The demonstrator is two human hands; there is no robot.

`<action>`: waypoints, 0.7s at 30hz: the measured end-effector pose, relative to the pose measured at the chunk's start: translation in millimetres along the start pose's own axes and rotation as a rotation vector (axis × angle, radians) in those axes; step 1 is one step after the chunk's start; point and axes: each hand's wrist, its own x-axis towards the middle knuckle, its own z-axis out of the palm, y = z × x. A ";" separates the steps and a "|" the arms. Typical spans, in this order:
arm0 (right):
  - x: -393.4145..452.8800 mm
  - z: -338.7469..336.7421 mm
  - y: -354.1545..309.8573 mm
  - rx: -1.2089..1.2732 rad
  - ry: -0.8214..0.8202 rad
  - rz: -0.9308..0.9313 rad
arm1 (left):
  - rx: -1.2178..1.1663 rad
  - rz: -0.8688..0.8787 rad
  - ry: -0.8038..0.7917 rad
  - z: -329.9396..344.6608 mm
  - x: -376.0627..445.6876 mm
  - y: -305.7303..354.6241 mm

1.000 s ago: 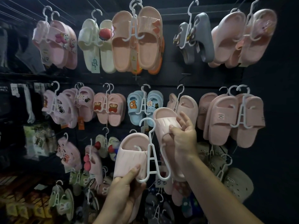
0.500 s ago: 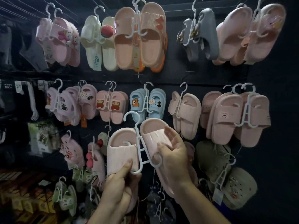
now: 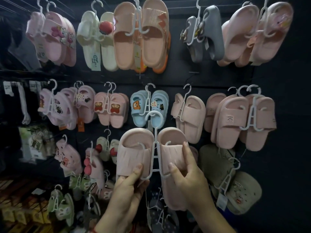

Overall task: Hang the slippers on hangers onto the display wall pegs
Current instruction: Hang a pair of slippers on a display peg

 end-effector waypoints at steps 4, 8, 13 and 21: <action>3.5 -21.2 -6.7 -0.274 0.033 -0.043 | 0.033 0.035 -0.025 7.8 -2.1 -3.8; 24.8 -23.1 -21.3 0.101 0.039 -0.032 | 0.024 -0.011 -0.088 12.0 -2.7 -10.2; 59.7 -17.2 -24.3 0.294 -0.041 0.078 | 0.064 -0.078 -0.103 10.9 4.0 -20.3; 72.6 -5.7 -6.6 0.369 0.043 0.120 | 0.416 -0.434 -0.174 -17.3 8.8 -14.3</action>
